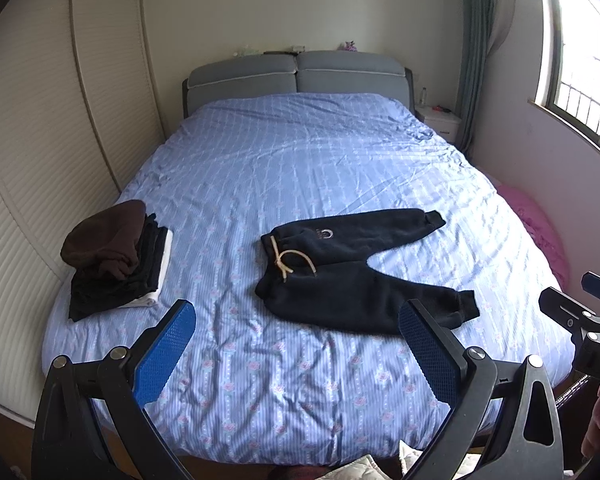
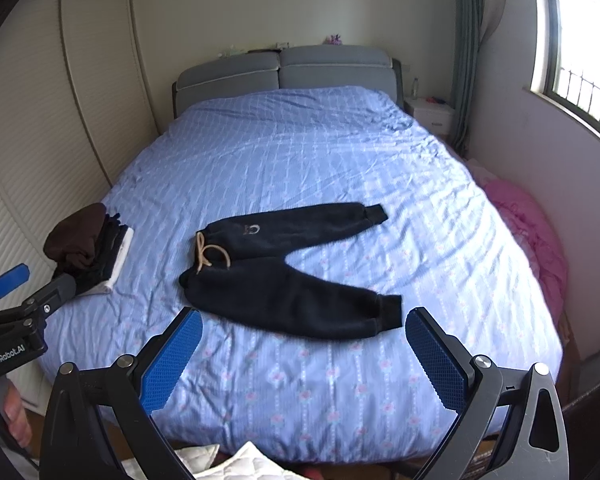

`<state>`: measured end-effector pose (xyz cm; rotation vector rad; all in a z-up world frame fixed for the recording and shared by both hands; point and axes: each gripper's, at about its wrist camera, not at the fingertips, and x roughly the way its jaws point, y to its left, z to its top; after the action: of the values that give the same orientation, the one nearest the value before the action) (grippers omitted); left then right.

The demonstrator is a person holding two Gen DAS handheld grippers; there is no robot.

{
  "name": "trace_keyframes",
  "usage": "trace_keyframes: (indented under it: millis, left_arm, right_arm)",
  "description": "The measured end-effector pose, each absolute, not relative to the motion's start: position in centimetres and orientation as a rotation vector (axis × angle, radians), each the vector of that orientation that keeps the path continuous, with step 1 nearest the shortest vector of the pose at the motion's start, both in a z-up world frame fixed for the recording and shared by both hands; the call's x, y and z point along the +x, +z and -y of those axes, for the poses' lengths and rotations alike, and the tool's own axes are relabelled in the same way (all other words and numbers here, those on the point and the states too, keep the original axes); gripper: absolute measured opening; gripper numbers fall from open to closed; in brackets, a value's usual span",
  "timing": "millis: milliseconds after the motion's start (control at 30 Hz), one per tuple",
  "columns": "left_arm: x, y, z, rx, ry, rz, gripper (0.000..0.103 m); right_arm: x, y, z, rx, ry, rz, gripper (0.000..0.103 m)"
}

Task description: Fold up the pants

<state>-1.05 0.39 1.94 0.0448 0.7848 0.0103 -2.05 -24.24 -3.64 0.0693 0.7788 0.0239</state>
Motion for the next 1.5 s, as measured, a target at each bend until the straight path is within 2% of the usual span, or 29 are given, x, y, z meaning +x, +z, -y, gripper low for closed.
trace_keyframes:
  millis: [367, 867, 1067, 1200, 1300, 1500]
  left_arm:
    - [4.0, -3.7, -4.3, 0.019, 0.018, -0.879, 0.103]
    - [15.7, -19.5, -4.9, -0.001, 0.056, -1.074, 0.102]
    - [19.8, -26.5, -3.7, -0.076, 0.013, -1.220, 0.099]
    - [21.4, -31.1, -3.9, -0.236, 0.031, -1.336, 0.092]
    - [22.1, -33.1, -4.0, -0.300, 0.044, -1.372, 0.091]
    - [22.4, -35.9, -3.8, -0.327, 0.047, -1.428, 0.093]
  right_arm:
    - [3.2, -9.8, 22.5, 0.194, -0.037, -0.919, 0.103]
    - [12.4, -25.6, 27.0, 0.457, -0.193, -1.130, 0.102]
    - [14.7, -31.6, 28.3, 0.524, -0.244, -1.246, 0.094]
    - [15.7, -35.2, 29.7, 0.602, -0.274, -1.301, 0.086]
    - [15.8, -37.5, 30.4, 0.649, -0.293, -1.352, 0.080]
    - [16.6, -39.1, 30.5, 0.638, -0.292, -1.372, 0.078]
